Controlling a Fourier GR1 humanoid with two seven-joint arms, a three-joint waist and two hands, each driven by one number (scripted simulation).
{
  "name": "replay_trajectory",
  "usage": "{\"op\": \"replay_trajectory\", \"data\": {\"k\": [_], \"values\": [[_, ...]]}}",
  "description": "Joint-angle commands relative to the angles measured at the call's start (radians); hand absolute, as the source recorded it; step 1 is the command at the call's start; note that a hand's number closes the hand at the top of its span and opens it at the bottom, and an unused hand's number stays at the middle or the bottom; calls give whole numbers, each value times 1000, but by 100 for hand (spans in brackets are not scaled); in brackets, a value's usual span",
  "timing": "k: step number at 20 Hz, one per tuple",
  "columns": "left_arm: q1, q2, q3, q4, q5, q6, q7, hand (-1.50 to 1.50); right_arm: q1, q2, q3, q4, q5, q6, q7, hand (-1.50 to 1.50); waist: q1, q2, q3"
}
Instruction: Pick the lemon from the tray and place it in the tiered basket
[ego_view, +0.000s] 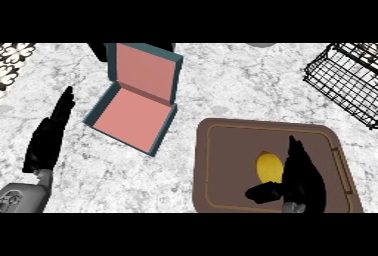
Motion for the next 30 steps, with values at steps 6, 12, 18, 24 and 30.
{"op": "replay_trajectory", "data": {"k": [6, 12, 18, 24, 30], "values": [[-1, -53, 9, 41, -24, -9, -22, 0, -96, 7, -4, 151, -77, -88, 162, -150, 0, 1, 0], [2, -31, 42, 24, -26, -25, -29, 0, -109, 3, 35, 285, -73, 43, 12, 150, 7, 2, 0], [11, -63, 30, -18, -69, -18, 22, 0, -111, 6, 4, 207, -101, -26, 45, 150, -1, -1, 0], [-38, -57, 50, 30, -64, -55, 24, 0, -299, 6, -17, 258, -124, -128, 134, 150, 8, 2, 0], [-86, -73, 8, 12, -71, -75, -3, 0, -675, -28, -319, 613, -68, -139, 14, 150, 101, 42, 1]]}}
